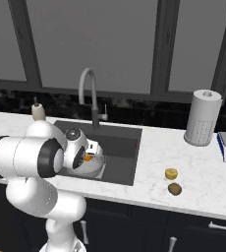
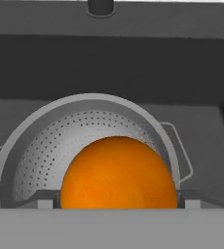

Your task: Put the colander in the sink, put the kiwi, orange, kiwi in the colander, and turn on the sink faucet and pour water over the colander.

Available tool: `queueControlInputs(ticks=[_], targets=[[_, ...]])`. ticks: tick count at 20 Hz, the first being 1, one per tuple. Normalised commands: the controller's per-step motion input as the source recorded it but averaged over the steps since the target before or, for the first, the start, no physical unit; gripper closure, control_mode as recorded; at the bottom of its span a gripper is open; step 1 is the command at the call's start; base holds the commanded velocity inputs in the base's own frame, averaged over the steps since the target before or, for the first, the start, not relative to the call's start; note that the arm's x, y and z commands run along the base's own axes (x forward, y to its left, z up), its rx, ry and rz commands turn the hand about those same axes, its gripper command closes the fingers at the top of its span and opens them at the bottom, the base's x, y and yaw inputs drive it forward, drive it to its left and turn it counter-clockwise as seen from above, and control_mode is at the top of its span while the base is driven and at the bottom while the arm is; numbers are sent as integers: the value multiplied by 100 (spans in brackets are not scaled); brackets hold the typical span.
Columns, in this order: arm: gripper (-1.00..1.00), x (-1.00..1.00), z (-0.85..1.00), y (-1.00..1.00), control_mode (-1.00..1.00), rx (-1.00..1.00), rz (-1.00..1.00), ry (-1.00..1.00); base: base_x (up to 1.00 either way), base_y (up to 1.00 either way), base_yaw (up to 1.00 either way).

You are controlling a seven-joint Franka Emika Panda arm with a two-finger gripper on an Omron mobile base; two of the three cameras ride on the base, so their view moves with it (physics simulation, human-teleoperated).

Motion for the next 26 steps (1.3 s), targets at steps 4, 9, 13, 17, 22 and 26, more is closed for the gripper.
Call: queueControlInputs(ticks=[4, 9, 13, 17, 22, 26], targets=[[100, 0, -14, 14, -100, 7, 0, 0, 0, 0, 0], [100, -1, -11, 8, -100, 5, 0, 0, 0, 0, 0], [100, 0, -13, 11, -100, 0, 0, 0, 0, 0, 0], [100, 0, -20, 8, -100, 0, 0, 0, 0, 0, 0], [100, 0, -13, 6, -100, 0, 0, 1, 0, 0, 0], [100, 0, -16, 3, -100, 0, 0, 9, 0, 0, 0]])
